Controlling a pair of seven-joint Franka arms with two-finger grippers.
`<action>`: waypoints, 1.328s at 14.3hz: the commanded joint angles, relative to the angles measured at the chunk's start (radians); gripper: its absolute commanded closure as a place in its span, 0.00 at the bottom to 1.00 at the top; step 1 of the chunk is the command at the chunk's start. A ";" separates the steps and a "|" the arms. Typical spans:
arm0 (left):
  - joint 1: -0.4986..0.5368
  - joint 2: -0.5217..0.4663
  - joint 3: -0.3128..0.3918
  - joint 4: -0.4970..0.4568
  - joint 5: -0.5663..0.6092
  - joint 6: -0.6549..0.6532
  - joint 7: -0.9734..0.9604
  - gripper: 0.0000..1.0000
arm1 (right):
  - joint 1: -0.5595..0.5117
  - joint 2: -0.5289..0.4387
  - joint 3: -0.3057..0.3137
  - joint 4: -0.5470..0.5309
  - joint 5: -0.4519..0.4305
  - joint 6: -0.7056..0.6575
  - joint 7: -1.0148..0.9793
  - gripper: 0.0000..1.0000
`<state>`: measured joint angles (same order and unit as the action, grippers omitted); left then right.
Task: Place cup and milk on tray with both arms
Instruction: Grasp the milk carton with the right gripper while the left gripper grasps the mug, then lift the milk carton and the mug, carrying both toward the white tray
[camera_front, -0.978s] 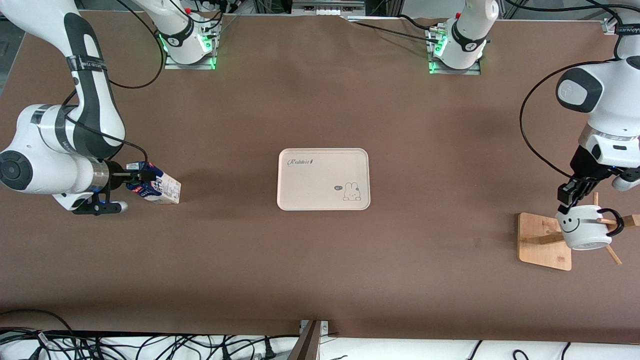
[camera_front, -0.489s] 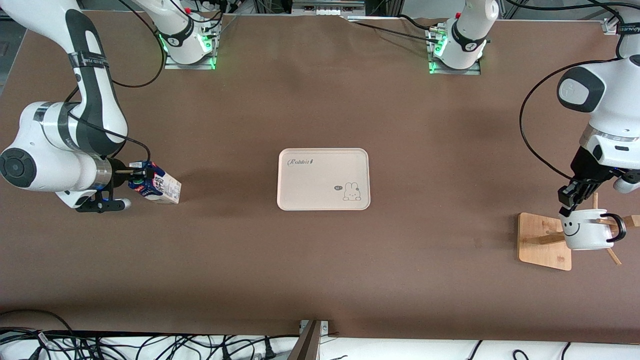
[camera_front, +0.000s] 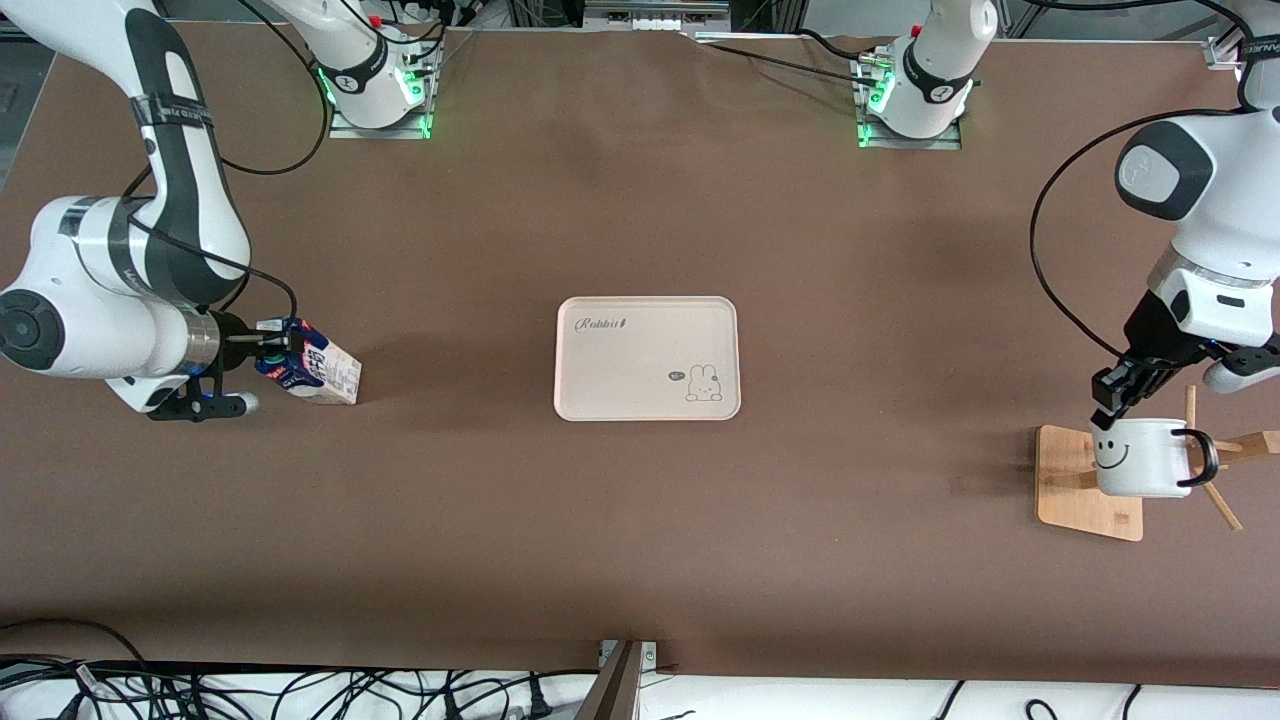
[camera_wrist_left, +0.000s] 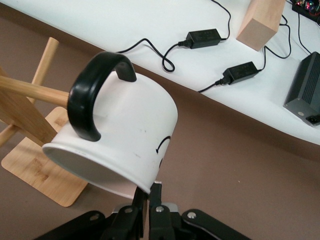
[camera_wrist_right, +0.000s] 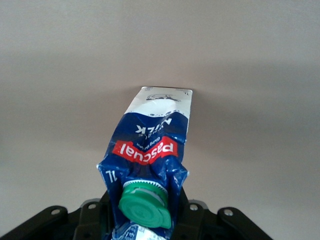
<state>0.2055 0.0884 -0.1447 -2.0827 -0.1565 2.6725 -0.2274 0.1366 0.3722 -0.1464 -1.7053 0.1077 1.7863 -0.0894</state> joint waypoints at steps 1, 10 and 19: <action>0.003 -0.044 -0.025 0.079 -0.015 -0.219 0.006 1.00 | 0.000 -0.116 0.004 -0.034 0.013 -0.085 -0.009 0.54; 0.000 -0.030 -0.111 0.372 0.025 -0.854 0.013 1.00 | 0.005 -0.207 0.290 -0.022 0.043 -0.069 0.307 0.58; -0.063 0.022 -0.199 0.500 0.057 -1.167 0.016 1.00 | 0.207 -0.141 0.300 0.019 0.084 0.103 0.672 0.61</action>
<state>0.1684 0.0794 -0.3379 -1.6326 -0.1328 1.5563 -0.2189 0.3059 0.2109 0.1598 -1.7148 0.1567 1.8614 0.5091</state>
